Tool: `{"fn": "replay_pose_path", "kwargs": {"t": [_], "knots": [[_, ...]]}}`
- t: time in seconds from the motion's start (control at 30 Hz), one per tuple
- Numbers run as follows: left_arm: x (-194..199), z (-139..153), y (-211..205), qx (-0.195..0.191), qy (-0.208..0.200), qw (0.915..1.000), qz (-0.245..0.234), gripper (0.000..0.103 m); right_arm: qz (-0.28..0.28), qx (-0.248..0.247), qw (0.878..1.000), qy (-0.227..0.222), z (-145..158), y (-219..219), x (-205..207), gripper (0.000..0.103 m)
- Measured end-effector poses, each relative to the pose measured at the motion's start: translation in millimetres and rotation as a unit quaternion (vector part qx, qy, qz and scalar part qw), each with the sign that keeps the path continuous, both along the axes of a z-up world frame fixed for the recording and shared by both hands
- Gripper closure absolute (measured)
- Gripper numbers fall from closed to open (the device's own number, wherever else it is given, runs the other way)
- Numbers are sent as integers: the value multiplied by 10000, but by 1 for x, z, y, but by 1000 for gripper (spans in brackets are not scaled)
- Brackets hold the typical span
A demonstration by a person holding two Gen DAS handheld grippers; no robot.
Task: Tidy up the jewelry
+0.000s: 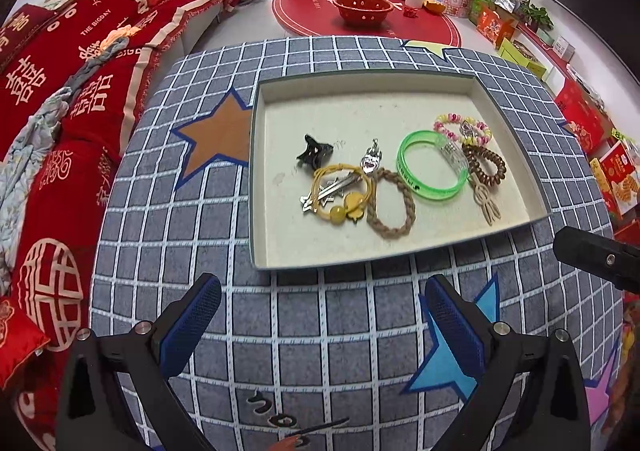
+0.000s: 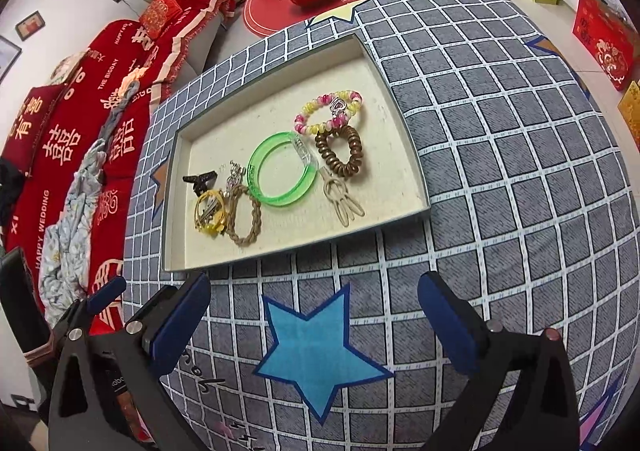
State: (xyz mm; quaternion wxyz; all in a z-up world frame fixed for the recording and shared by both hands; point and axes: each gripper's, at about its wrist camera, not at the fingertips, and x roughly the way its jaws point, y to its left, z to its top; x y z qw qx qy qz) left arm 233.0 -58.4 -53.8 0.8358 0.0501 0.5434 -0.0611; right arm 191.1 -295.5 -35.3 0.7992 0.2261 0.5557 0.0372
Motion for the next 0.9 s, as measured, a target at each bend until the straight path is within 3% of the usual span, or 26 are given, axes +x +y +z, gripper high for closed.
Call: {"fn": "replay_pose_path", "kwargs": {"t": [0.4, 0.57, 0.7, 0.9], "knots": [[-39, 1, 23, -220, -201, 9994, 157, 0, 41, -109, 9999, 84, -6, 12, -39, 0], [-53, 2, 29, -182, -399, 9987, 249, 0, 176, -546, 9972, -484, 4, 23, -57, 0], [-64, 4, 32, -164, -659, 9971, 345, 0, 168, -1121, 9874, -1108, 17, 31, -72, 0], [-74, 6, 33, -120, -984, 9941, 447, 0, -96, -1547, 9753, -1576, 24, 31, -85, 0]]}}
